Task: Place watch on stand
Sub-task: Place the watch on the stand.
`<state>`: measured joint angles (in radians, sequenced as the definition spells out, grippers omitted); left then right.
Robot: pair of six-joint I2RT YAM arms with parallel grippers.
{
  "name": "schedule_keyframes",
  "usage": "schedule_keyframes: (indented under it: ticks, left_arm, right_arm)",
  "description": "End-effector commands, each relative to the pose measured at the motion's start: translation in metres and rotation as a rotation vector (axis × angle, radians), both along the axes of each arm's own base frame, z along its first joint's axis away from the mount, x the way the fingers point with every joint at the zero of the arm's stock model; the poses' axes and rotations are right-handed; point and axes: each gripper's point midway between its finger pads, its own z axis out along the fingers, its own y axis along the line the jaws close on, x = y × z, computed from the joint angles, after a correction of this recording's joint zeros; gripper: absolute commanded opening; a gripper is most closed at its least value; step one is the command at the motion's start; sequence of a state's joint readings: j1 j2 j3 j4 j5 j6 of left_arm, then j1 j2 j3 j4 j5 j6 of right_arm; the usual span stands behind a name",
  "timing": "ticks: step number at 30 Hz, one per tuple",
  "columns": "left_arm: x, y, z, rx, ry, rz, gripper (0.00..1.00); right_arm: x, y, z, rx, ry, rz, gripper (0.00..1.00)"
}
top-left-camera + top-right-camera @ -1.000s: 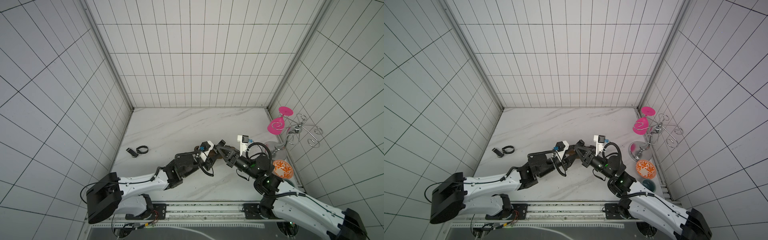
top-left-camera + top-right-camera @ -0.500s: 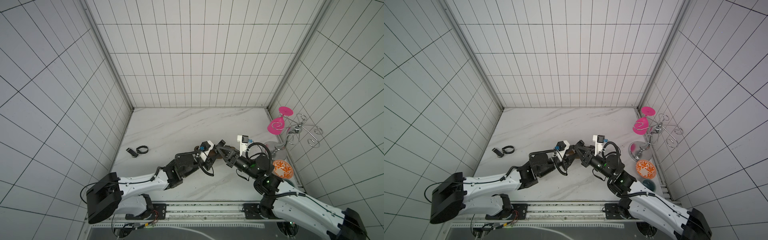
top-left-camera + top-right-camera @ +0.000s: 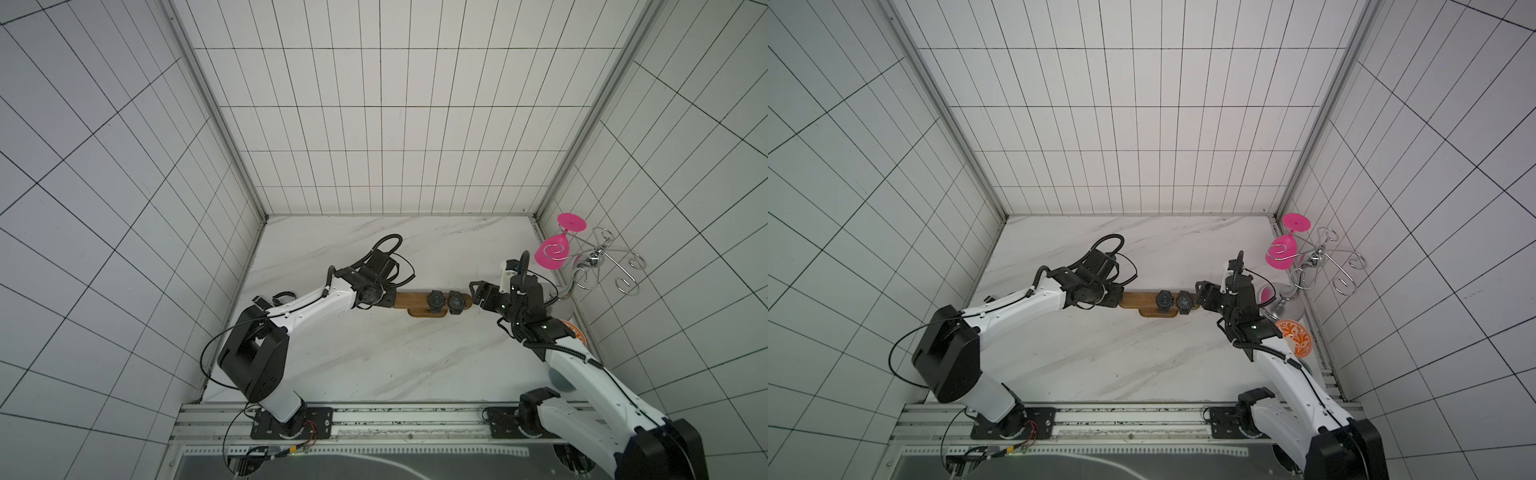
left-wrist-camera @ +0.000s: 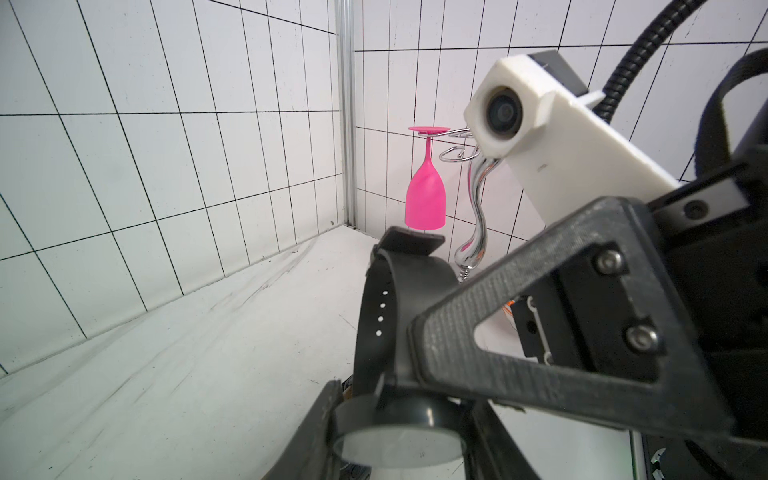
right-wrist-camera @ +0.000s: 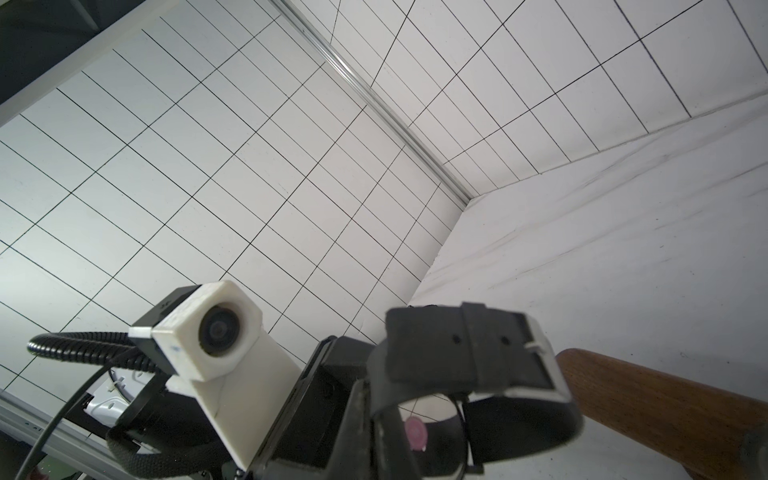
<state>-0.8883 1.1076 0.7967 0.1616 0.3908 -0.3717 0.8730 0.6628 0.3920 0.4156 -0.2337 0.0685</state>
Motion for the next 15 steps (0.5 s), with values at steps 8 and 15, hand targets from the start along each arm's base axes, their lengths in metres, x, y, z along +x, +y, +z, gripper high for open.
schedule_keyframes:
  ticks: [8,15]
  left_arm:
    - [-0.012,-0.007,0.011,-0.015,-0.033,-0.084,0.0]
    - [-0.016,-0.013,0.004,0.003,-0.025,-0.116,0.0]
  right_arm:
    - [-0.014,0.012,0.037,0.038,-0.079,0.103,0.32]
    - [-0.018,0.012,0.04,0.051,-0.087,0.12,0.26]
